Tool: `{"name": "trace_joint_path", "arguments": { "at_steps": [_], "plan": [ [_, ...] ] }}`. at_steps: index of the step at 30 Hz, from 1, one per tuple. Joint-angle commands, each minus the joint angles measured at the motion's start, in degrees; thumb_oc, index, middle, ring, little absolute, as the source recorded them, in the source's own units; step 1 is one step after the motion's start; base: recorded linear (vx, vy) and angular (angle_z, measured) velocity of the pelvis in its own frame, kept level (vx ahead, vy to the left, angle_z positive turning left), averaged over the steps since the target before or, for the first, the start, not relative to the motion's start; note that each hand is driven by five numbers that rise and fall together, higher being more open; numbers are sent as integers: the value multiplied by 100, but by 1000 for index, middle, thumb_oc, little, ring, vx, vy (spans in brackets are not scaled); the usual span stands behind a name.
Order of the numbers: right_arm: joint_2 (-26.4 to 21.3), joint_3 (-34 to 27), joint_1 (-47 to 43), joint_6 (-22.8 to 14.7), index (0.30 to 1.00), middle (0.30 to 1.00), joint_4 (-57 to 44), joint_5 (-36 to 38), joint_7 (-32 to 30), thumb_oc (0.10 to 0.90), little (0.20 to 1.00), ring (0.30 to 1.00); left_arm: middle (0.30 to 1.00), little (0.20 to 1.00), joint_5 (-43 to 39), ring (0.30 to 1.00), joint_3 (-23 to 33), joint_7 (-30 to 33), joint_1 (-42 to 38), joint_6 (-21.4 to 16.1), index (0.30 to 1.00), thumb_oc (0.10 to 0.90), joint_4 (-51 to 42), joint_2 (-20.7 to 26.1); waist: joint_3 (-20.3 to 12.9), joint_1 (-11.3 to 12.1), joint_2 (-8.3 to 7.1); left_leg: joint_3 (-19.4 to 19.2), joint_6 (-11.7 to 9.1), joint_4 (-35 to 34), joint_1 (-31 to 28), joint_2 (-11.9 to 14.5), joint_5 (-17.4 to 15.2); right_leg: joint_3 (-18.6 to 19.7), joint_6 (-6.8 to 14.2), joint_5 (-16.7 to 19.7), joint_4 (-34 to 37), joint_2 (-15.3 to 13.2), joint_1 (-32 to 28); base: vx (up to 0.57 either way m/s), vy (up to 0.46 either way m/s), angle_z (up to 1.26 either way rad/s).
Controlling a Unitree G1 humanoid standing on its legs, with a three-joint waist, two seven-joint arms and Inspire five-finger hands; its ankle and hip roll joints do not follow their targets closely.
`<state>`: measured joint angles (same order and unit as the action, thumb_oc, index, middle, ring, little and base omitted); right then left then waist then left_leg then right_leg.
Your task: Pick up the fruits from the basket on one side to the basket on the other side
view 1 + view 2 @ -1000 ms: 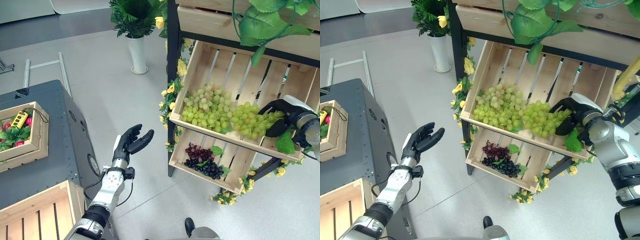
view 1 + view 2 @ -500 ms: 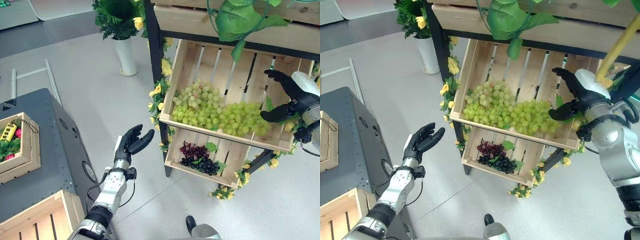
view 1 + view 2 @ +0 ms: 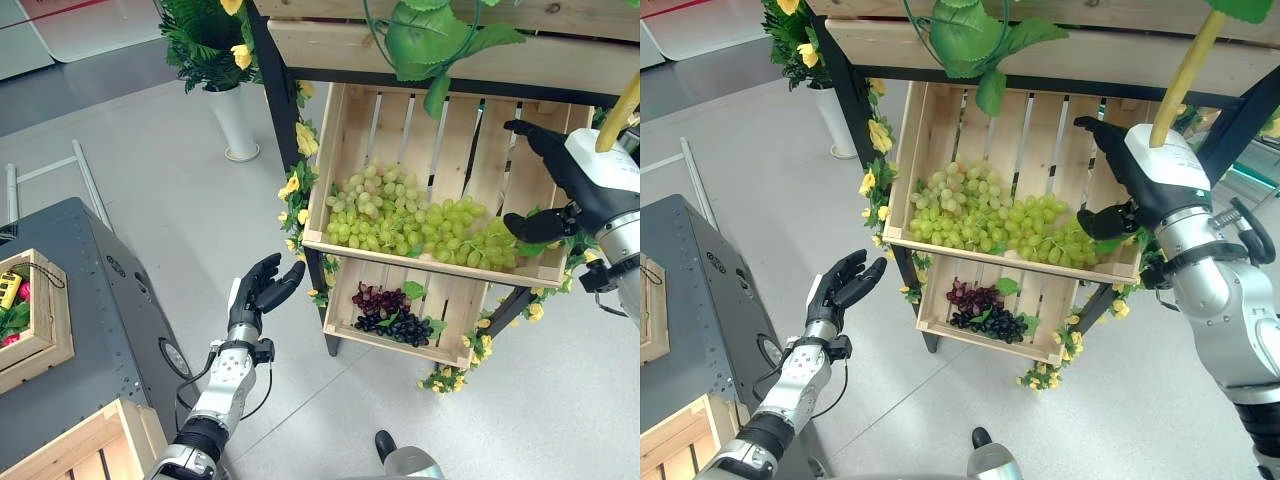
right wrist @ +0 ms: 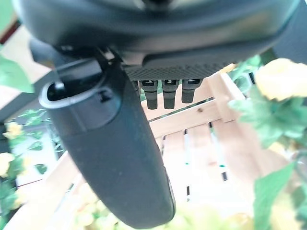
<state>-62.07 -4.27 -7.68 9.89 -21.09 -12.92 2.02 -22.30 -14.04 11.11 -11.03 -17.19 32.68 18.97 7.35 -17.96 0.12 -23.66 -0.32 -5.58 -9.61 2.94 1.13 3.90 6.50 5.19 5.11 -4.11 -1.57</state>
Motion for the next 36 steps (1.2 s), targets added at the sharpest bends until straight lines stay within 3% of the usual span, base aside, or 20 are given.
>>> {"name": "trace_joint_path", "arguments": {
  "at_steps": [1, 4, 6, 8, 11, 13, 15, 16, 18, 19, 22, 24, 30, 36],
  "plan": [
    [119, -623, -482, -903, 900, 900, -395, 796, -98, 800, 900, 900, 900, 900, 19, 900, 259, 84, -368, -739, 900, 800, -129, 247, -427, 251, -76, 119, 152, 58, -339, -126, -978, -146, 100, -560, -252, 201, -229, 0, 0, 0],
    [297, -335, -613, -1312, 900, 900, -588, 2065, 466, 800, 900, 900, 900, 900, 41, 900, 260, 77, -368, -786, 900, 800, -30, 224, -427, 304, -90, 141, 146, 58, -346, -127, -972, -197, 93, -559, -242, 184, -255, 0, 0, 0],
    [560, -60, -741, -1298, 900, 900, -570, 2856, 759, 800, 900, 900, 900, 900, 75, 900, 252, 146, -350, -830, 900, 800, 15, 183, -430, 372, -101, 177, 132, 58, -350, -126, -964, -253, 81, -572, -252, 166, -274, 14, -41, 1],
    [939, 239, -769, -1265, 900, 900, -467, 3331, 1010, 800, 900, 900, 900, 900, -30, 900, 250, 266, -334, -852, 900, 800, 67, 99, -430, 433, -107, 202, 121, 58, -350, -120, -951, -310, 77, -576, -265, 150, -285, 14, -50, 1],
    [1513, 642, -795, -1408, 900, 900, -338, 3711, 813, 800, 900, 900, 900, 900, 69, 900, 204, 614, -312, -1000, 900, 800, 213, -5, -418, 522, -116, 277, 119, 58, -338, -118, -936, -400, 61, -574, -247, 129, -317, 16, -49, 14],
    [2138, 839, -648, -1718, 900, 900, -146, 3599, 506, 800, 900, 900, 900, 900, 462, 900, 142, 1214, -247, -1128, 900, 800, 298, -99, -410, 591, -111, 325, 105, 58, -325, -109, -924, -461, 46, -572, -239, 116, -333, 21, -49, 12],
    [2816, 1113, -261, -2303, 900, 900, -9, 2923, 144, 800, 900, 900, 900, 900, 865, 900, 122, 1820, -116, -1247, 900, 800, 324, -240, -387, 659, -100, 374, 106, 58, -308, -105, -908, -510, 42, -569, -214, 99, -349, 14, -44, 7],
    [2893, 1158, -209, -2414, 900, 900, -13, 2811, 88, 800, 900, 900, 900, 900, 946, 900, 116, 1934, -92, -1254, 900, 800, 312, -260, -383, 671, -98, 379, 107, 58, -302, -106, -906, -519, 42, -569, -211, 95, -348, 5, -37, 16],
    [3289, 1532, 75, -2989, 900, 900, 27, 2546, -111, 800, 900, 900, 900, 900, 1217, 900, 30, 2371, 91, -1320, 900, 800, 215, -386, -330, 743, -82, 422, 124, 58, -288, -105, -888, -561, 35, -568, -209, 81, -344, -9, -41, 20],
    [3385, 1649, 114, -3119, 900, 900, 64, 2732, -67, 800, 900, 900, 900, 900, 1279, 900, -7, 2452, 127, -1343, 900, 800, 201, -416, -312, 769, -81, 431, 128, 58, -285, -107, -885, -579, 35, -564, -201, 74, -348, -24, -58, 12],
    [3940, 2219, 117, -3538, 900, 900, 448, 4409, 845, 800, 900, 900, 900, 900, 2087, 900, -229, 3301, 195, -1497, 900, 800, 185, -467, -247, 922, -105, 500, 126, 58, -285, -112, -877, -721, 12, -559, -150, 38, -416, -8, -63, 9],
    [4364, 2659, 121, -3583, 900, 900, 793, 5668, 1486, 800, 900, 900, 900, 900, 2344, 900, -319, 3644, 173, -1550, 900, 800, 275, -462, -228, 1083, -140, 521, 108, 58, -227, -103, -781, -828, -49, -501, -115, 23, -414, -29, -104, 23],
    [4706, 3315, 192, -3289, 900, 900, 1366, 6952, 2245, 800, 900, 900, 900, 900, 2794, 900, -525, 3980, 221, -1749, 900, 800, 590, -451, -233, 1324, -175, 693, 77, 58, -149, -92, -716, -1069, -74, -502, -78, -29, -446, 4, -70, 26],
    [4614, 3704, 309, -3220, 900, 900, 2086, 6442, 2217, 800, 900, 900, 900, 900, 2651, 900, -555, 4021, 247, -1841, 900, 800, 1092, -482, -204, 1452, -222, 849, 59, 58, -91, -77, -678, -1251, -73, -517, -65, -67, -492, -2, -44, 13]
  ]
}}
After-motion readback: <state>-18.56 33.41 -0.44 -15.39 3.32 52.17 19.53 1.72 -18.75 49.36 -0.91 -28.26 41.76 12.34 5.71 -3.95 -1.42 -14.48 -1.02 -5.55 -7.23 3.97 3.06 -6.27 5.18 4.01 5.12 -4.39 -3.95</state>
